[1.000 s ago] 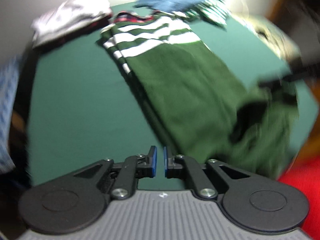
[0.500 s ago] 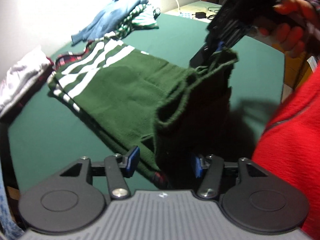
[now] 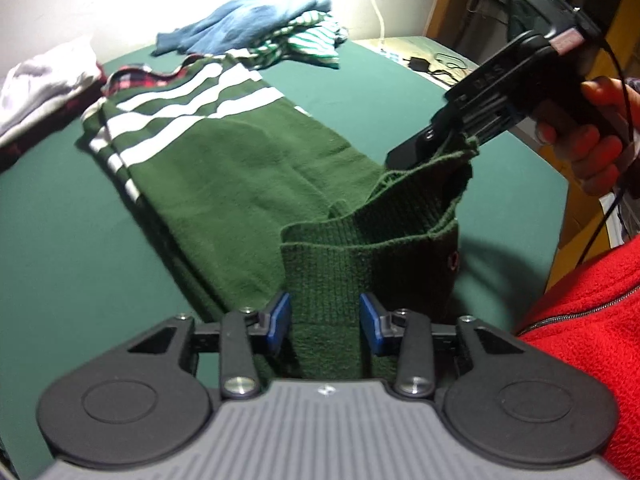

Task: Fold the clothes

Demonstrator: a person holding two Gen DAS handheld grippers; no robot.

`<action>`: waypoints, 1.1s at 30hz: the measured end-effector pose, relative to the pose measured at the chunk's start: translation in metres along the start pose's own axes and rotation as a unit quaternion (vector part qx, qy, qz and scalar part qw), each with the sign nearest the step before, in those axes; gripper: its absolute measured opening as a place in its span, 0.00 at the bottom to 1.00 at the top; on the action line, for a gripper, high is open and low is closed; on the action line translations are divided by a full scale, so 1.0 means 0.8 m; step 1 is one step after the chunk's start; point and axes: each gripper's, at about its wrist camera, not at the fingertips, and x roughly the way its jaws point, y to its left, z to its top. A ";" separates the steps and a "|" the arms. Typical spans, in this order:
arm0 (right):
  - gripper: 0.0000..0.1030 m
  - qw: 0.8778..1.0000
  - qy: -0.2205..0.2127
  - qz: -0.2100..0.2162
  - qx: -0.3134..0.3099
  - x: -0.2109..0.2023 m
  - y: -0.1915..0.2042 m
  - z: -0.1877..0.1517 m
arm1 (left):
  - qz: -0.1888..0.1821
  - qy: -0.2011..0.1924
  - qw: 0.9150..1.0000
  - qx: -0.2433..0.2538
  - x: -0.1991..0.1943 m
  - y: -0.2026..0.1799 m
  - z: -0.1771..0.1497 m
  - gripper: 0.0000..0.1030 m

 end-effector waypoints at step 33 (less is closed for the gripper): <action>0.53 0.947 0.061 0.049 -0.312 0.040 0.009 0.004 | -0.015 -0.003 0.987 -0.158 0.005 0.029 -0.027 0.32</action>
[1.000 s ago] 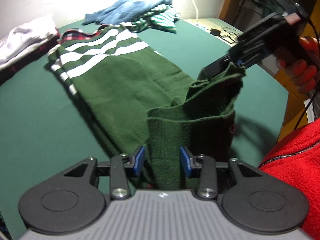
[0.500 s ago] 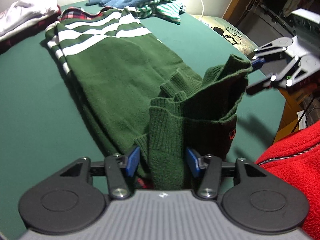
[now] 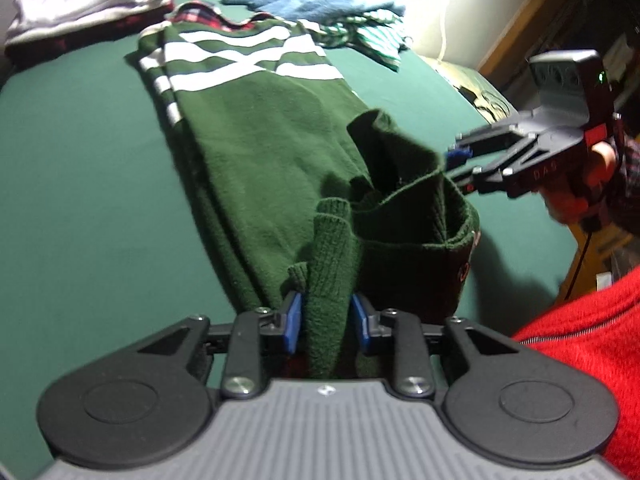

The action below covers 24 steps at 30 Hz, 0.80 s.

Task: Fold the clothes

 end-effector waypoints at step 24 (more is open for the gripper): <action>0.16 0.994 -0.021 -0.037 0.100 -0.037 0.016 -0.051 | 0.013 -0.014 0.999 -0.041 -0.012 0.014 -0.004 0.12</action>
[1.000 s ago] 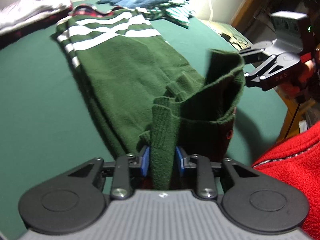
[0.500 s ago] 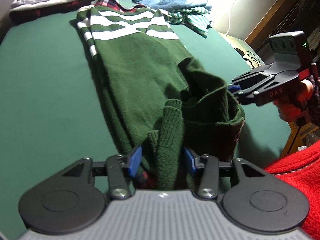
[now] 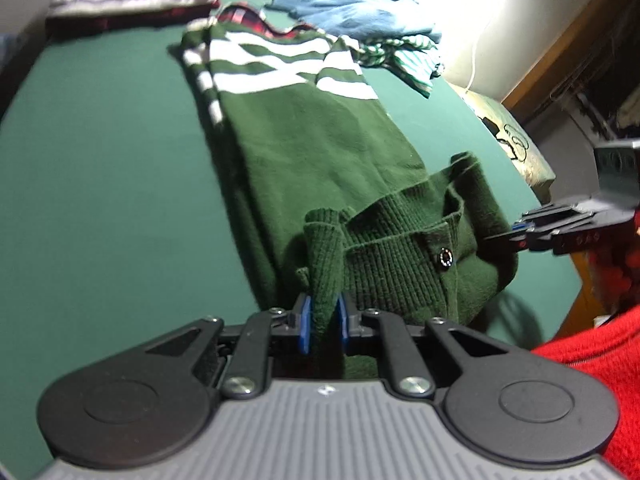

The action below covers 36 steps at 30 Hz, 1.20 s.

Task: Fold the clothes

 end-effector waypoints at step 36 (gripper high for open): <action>0.17 0.992 -0.098 -0.047 0.066 0.008 -0.016 0.032 | 0.064 -0.111 0.991 -0.037 0.003 0.000 0.045 0.12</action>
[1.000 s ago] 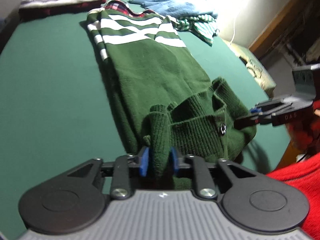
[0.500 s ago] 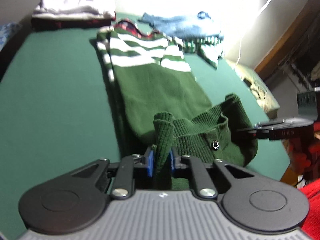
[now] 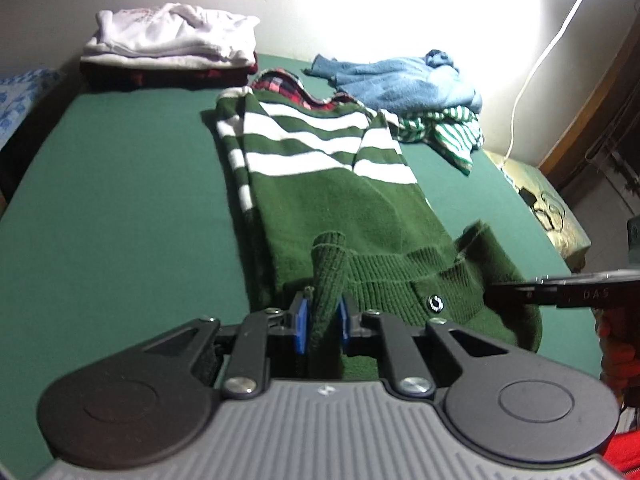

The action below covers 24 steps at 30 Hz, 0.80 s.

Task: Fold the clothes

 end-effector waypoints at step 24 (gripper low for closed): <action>0.12 0.999 -0.041 -0.016 0.002 0.026 0.003 0.034 | 0.045 -0.015 0.999 -0.009 0.033 0.001 0.033 0.11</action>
